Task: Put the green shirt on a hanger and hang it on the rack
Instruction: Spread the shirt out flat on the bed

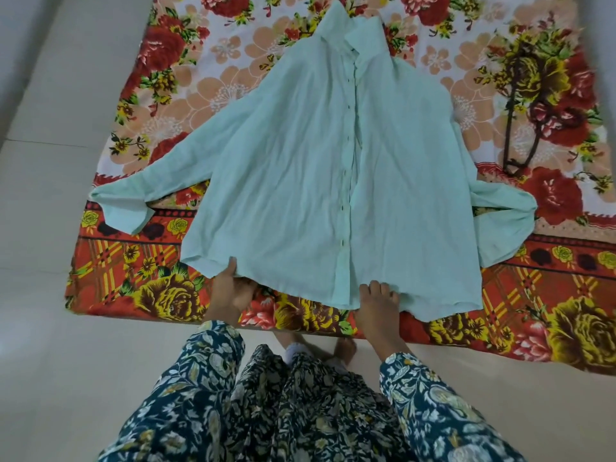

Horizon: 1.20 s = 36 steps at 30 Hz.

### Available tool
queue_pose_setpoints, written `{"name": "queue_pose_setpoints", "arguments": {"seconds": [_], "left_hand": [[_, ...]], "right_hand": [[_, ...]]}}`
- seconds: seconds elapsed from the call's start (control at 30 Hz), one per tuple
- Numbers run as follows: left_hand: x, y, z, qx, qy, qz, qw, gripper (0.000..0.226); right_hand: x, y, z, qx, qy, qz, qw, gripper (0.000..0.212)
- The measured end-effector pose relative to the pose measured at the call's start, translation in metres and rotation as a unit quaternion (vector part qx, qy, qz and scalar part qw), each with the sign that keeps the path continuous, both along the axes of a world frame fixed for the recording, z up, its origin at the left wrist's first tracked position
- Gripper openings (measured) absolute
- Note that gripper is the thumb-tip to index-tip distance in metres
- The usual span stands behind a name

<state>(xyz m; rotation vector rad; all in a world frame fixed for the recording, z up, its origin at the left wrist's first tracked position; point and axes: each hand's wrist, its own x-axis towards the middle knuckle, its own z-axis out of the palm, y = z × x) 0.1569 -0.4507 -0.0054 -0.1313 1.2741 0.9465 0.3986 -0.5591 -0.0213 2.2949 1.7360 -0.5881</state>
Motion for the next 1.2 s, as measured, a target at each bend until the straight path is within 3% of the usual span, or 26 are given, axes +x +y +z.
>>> {"name": "queue_pose_setpoints", "arguments": {"seconds": [0.13,0.33,0.4,0.53,0.6,0.7,0.77,0.9,0.93,1.07,1.2], "left_hand": [[-0.003,-0.012,0.002,0.018,0.045,0.033,0.998,0.015],[0.001,-0.039,0.017,-0.005,0.047,-0.109,0.993,0.016],[0.000,-0.047,0.012,-0.033,0.116,-0.194,0.974,0.009],[-0.007,-0.053,-0.007,-0.081,0.326,-0.290,0.896,0.014],[-0.006,-0.054,-0.009,-0.068,0.420,-0.295,0.855,0.034],[0.010,-0.045,0.006,-0.039,0.621,-0.348,0.701,0.049],[0.031,-0.029,0.025,0.026,0.669,-0.378,0.640,0.043],[0.066,0.008,0.034,0.167,0.647,-0.480,0.569,0.023],[0.072,0.016,0.034,0.185,0.630,-0.495,0.569,0.021],[0.090,0.066,0.035,0.210,0.535,-0.522,0.630,0.018],[0.100,0.131,0.046,0.233,0.487,-0.524,0.658,0.020]], "right_hand": [[0.019,0.007,0.009,-0.007,0.038,0.012,0.999,0.029],[0.037,0.008,0.029,-0.072,0.036,0.044,0.996,0.026],[0.040,0.005,0.029,-0.136,0.028,0.076,0.987,0.027],[0.046,-0.007,0.022,-0.180,0.064,0.049,0.980,0.029],[0.049,-0.008,0.022,-0.155,0.110,-0.008,0.982,0.029],[0.055,0.002,0.027,-0.080,0.250,-0.141,0.955,0.027],[0.057,0.016,0.034,-0.055,0.325,-0.209,0.920,0.024],[0.060,0.049,0.041,-0.013,0.428,-0.333,0.840,0.026],[0.060,0.056,0.043,-0.014,0.441,-0.353,0.825,0.026],[0.059,0.106,0.053,-0.003,0.485,-0.417,0.769,0.025],[0.063,0.169,0.062,0.019,0.491,-0.432,0.756,0.026]]}}
